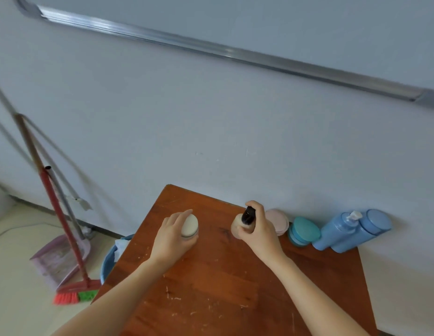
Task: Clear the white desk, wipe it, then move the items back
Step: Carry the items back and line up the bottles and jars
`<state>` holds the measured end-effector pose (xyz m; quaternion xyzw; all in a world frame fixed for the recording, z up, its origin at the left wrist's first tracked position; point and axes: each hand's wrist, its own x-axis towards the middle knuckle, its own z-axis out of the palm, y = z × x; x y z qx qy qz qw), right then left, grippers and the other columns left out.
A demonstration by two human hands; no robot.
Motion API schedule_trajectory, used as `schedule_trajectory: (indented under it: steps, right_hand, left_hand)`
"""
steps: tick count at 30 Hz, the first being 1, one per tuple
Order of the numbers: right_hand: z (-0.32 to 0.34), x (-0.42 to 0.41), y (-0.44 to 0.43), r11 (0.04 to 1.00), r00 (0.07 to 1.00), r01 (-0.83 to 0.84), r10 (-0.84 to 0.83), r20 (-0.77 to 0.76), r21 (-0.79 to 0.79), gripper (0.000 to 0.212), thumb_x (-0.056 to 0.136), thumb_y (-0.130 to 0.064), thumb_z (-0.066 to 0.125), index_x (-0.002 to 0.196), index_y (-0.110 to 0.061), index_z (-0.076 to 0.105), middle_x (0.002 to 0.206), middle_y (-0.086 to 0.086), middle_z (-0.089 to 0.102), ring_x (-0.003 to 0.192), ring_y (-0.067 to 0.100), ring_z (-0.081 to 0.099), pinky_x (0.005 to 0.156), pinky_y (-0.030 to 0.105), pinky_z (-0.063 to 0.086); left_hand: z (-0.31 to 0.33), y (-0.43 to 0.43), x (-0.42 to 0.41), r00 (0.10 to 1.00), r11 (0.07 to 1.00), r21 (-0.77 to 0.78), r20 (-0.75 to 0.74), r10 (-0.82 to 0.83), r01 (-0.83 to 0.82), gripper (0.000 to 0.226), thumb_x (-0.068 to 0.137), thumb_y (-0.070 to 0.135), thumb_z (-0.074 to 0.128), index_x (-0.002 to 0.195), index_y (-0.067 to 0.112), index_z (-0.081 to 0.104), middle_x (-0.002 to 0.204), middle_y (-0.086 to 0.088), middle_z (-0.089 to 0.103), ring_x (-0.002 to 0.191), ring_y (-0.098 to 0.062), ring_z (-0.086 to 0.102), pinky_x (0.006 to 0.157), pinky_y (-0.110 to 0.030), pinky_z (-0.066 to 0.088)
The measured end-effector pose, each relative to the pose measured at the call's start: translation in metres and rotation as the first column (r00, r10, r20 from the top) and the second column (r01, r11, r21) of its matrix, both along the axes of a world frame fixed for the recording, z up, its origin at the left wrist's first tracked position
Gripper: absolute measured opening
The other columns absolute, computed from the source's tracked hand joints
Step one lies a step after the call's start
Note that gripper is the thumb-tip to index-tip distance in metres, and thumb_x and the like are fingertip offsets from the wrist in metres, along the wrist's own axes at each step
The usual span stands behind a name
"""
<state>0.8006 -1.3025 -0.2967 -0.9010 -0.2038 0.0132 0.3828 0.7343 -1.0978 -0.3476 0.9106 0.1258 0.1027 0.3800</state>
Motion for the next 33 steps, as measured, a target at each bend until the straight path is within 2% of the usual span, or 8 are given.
schedule_trajectory:
  steps: [6, 9, 11, 16, 21, 26, 29, 33]
  right_hand:
    - [0.006, -0.042, -0.003, 0.991, 0.990, 0.132, -0.131, -0.060, 0.015, 0.048, 0.082, -0.013, 0.062, 0.122, -0.013, 0.036, 0.077, -0.005, 0.049, 0.067, 0.008, 0.049, 0.059, 0.003, 0.038]
    - [0.008, -0.065, -0.006, 0.974, 0.972, 0.222, -0.225, -0.067, -0.051, 0.040, 0.083, -0.020, 0.061, 0.115, -0.014, 0.037, 0.076, 0.002, 0.057, 0.067, 0.016, 0.055, 0.056, 0.014, 0.039]
    - [0.010, -0.080, -0.007, 0.953, 0.950, 0.298, -0.302, -0.084, -0.060, 0.033, 0.084, -0.025, 0.060, 0.107, -0.020, 0.038, 0.082, 0.006, 0.063, 0.074, 0.018, 0.060, 0.064, 0.025, 0.044]
    - [0.010, -0.135, 0.009, 0.839, 0.832, 0.538, -0.543, -0.115, -0.075, 0.026, 0.084, -0.030, 0.057, 0.096, -0.031, 0.033, 0.082, 0.006, 0.063, 0.077, 0.019, 0.062, 0.072, 0.035, 0.050]
    - [0.004, -0.208, 0.060, 0.649, 0.635, 0.755, -0.759, -0.142, -0.090, 0.028, 0.086, -0.028, 0.058, 0.101, -0.026, 0.034, 0.087, 0.007, 0.062, 0.079, 0.022, 0.061, 0.072, 0.036, 0.050]
    - [0.007, -0.294, 0.100, 0.508, 0.495, 0.856, -0.859, -0.128, -0.096, 0.031, 0.086, -0.026, 0.059, 0.099, -0.027, 0.031, 0.076, 0.007, 0.057, 0.063, 0.020, 0.055, 0.056, 0.026, 0.039]
    - [0.014, -0.355, 0.102, 0.339, 0.329, 0.937, -0.938, -0.107, -0.090, 0.031, 0.084, -0.025, 0.059, 0.092, -0.034, 0.030, 0.071, 0.001, 0.055, 0.058, 0.015, 0.052, 0.056, 0.027, 0.041]
    - [0.024, -0.443, 0.115, 0.093, 0.088, 0.994, -0.994, -0.069, -0.065, 0.030, 0.082, -0.023, 0.058, 0.093, -0.029, 0.030, 0.068, 0.008, 0.059, 0.054, 0.017, 0.050, 0.057, 0.033, 0.045]
  left_hand:
    - [0.001, 0.008, -0.012, 0.997, 0.997, 0.004, 0.018, -0.079, 0.079, 0.061, 0.078, 0.033, 0.070, 0.132, 0.026, 0.043, 0.129, 0.004, 0.050, 0.116, -0.013, 0.043, 0.086, -0.022, 0.038]
    - [0.001, 0.004, -0.003, 0.984, 0.984, -0.011, 0.039, -0.176, 0.177, 0.061, 0.077, 0.033, 0.070, 0.131, 0.025, 0.044, 0.129, 0.002, 0.051, 0.117, -0.016, 0.043, 0.087, -0.025, 0.040]
    - [0.003, 0.000, 0.006, 0.965, 0.966, -0.022, 0.056, -0.257, 0.258, 0.060, 0.078, 0.032, 0.070, 0.131, 0.024, 0.044, 0.129, 0.002, 0.052, 0.118, -0.017, 0.043, 0.089, -0.027, 0.040]
    - [0.004, 0.007, 0.009, 0.864, 0.867, -0.026, 0.107, -0.492, 0.497, 0.059, 0.078, 0.033, 0.069, 0.131, 0.024, 0.045, 0.127, 0.002, 0.053, 0.115, -0.018, 0.045, 0.090, -0.027, 0.039]
    - [0.008, 0.045, -0.012, 0.655, 0.661, 0.043, 0.098, -0.749, 0.749, 0.060, 0.076, 0.037, 0.069, 0.130, 0.030, 0.044, 0.128, 0.007, 0.052, 0.115, -0.011, 0.044, 0.091, -0.024, 0.037]
    - [0.026, 0.042, -0.045, 0.423, 0.422, 0.080, 0.005, -0.906, 0.903, 0.063, 0.077, 0.037, 0.068, 0.133, 0.028, 0.040, 0.133, 0.004, 0.049, 0.118, -0.015, 0.043, 0.092, -0.026, 0.038]
    - [0.037, 0.015, -0.089, 0.236, 0.236, 0.045, 0.010, -0.972, 0.971, 0.064, 0.078, 0.037, 0.068, 0.134, 0.028, 0.038, 0.134, 0.004, 0.047, 0.119, -0.015, 0.043, 0.094, -0.026, 0.037]
    - [0.042, -0.020, -0.165, -0.009, -0.008, 0.056, 0.010, -1.000, 0.998, 0.065, 0.077, 0.035, 0.067, 0.134, 0.025, 0.039, 0.133, 0.003, 0.047, 0.118, -0.015, 0.043, 0.091, -0.020, 0.032]
